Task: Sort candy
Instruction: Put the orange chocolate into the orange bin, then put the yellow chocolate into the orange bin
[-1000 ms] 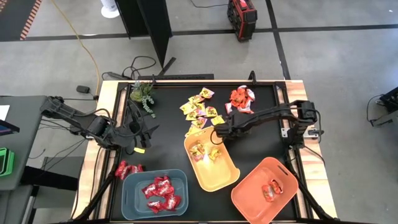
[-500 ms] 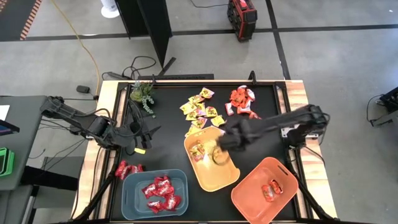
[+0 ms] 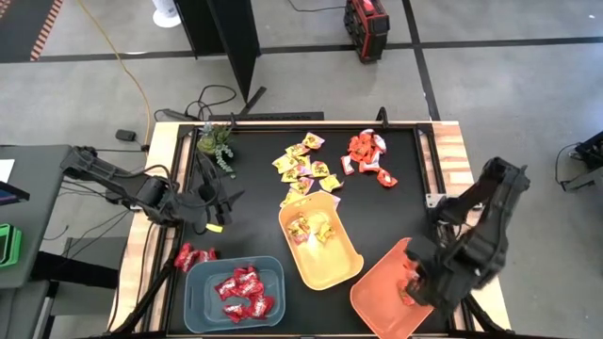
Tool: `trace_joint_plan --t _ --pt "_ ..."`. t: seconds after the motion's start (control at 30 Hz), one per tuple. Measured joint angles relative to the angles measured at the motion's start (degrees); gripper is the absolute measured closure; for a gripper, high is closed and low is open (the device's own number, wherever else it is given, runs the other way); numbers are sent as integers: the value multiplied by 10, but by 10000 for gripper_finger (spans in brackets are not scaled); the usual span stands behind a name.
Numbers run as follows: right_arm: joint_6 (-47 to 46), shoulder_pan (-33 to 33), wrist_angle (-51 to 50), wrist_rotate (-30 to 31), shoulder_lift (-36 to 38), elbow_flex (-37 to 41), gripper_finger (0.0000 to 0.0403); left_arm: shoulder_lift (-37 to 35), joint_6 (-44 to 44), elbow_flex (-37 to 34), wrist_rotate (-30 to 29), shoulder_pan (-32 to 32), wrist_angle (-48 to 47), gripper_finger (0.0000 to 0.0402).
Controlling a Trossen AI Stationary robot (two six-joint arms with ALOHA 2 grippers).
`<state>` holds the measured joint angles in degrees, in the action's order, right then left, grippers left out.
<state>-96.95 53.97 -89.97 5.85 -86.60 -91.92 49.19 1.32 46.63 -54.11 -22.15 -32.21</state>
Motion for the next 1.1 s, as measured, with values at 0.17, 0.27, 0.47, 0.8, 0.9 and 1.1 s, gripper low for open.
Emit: trace_joint_plan --t 0.17,0.27,0.47,0.8,0.9,1.1 --pt "-58 8 -1 -12 -17 33 385 0 12 0 0 15 -2 140" --pt "-63 -6 2 -13 -30 42 350 0 13 0 0 22 -7 140" --pt "-43 -20 6 -20 -58 43 251 0 -1 0 0 42 1 140" --pt "151 -48 13 57 -52 25 158 5 80 9 187 140 -30 140" --pt "262 -67 25 143 -38 8 159 32 142 23 298 198 -120 141" --pt "467 -117 38 275 -1 -8 164 122 192 48 453 259 -269 141"
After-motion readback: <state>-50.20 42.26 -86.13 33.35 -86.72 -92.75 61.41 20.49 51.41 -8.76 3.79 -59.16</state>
